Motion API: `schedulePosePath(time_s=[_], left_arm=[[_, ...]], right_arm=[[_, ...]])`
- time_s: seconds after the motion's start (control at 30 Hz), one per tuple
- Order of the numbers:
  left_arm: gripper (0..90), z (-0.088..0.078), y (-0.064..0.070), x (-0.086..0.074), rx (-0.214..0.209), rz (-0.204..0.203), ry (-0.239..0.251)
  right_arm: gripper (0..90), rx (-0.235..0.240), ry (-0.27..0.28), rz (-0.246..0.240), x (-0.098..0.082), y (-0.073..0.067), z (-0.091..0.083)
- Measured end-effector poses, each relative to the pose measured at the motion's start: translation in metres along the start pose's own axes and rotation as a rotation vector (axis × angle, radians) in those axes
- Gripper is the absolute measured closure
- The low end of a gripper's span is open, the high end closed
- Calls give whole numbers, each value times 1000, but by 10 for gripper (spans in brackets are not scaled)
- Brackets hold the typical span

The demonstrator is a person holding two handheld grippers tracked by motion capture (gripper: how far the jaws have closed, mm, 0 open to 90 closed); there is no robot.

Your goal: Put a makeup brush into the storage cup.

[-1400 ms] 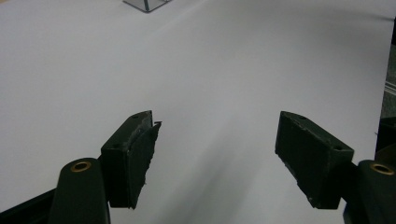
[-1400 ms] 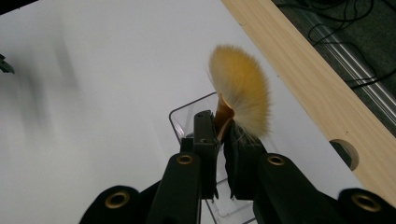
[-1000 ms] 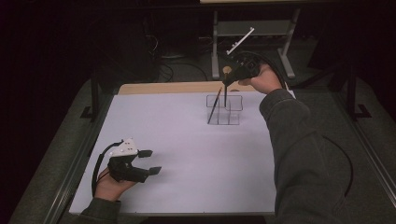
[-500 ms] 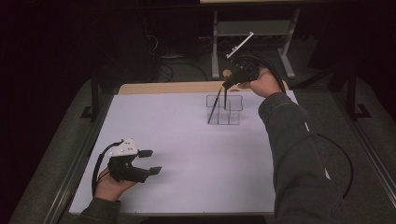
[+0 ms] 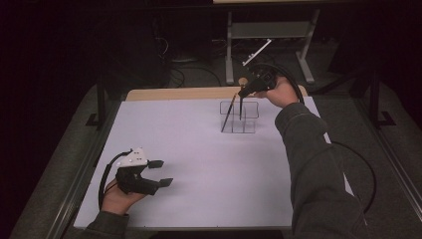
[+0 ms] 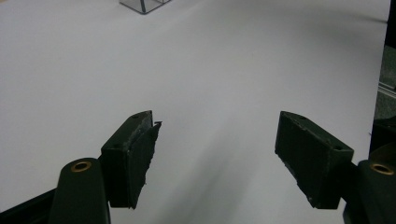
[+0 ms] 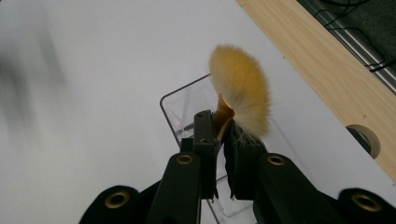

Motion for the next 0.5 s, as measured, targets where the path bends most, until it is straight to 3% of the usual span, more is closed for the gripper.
schedulePosePath(time_s=[0.5], left_arm=[[281, 1, 1, 0, -2, 7, -1]], right_arm=[[827, -5, 6, 21, -10, 4, 8]])
Point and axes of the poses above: each handheld gripper's, and its own axes: z roughly forward along the jaws, x roughly out of its top, y roughly to its right, the point moved 5 cm from there along z, roughly forward along the jaws, and after that the axes turned 5 degrees about z, right-handed, at the moved point
